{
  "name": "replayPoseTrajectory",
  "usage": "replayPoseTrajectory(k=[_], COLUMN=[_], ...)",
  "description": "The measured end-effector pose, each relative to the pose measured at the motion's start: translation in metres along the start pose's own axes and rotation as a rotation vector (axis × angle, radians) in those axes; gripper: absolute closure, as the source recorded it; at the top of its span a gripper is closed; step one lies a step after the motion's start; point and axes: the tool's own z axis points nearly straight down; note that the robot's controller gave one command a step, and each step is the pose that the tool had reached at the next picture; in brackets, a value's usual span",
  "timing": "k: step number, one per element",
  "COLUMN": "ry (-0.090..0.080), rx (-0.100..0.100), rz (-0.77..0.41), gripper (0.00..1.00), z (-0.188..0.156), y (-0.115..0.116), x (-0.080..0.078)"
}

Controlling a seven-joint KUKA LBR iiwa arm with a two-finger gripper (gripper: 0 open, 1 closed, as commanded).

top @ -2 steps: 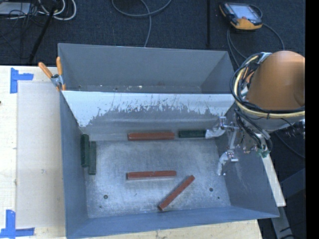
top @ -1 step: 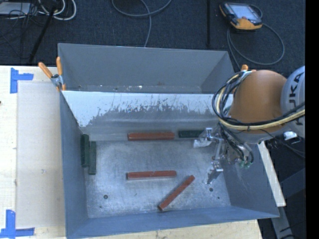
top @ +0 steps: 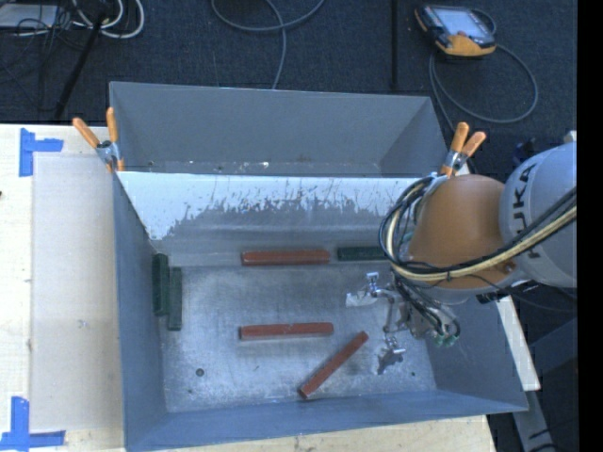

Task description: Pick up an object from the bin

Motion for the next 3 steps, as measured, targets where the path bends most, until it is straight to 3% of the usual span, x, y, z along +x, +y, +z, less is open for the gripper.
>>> replayPoseTrajectory(k=[1,2,3], ry=[-0.004,-0.004,-0.001], rx=[0.003,0.003,-0.001], rz=[-0.194,-0.195,-0.318], gripper=[1.0,1.0,1.0], z=[0.038,0.038,-0.107], y=[0.033,0.033,0.047], x=[-0.038,-0.038,-0.107])
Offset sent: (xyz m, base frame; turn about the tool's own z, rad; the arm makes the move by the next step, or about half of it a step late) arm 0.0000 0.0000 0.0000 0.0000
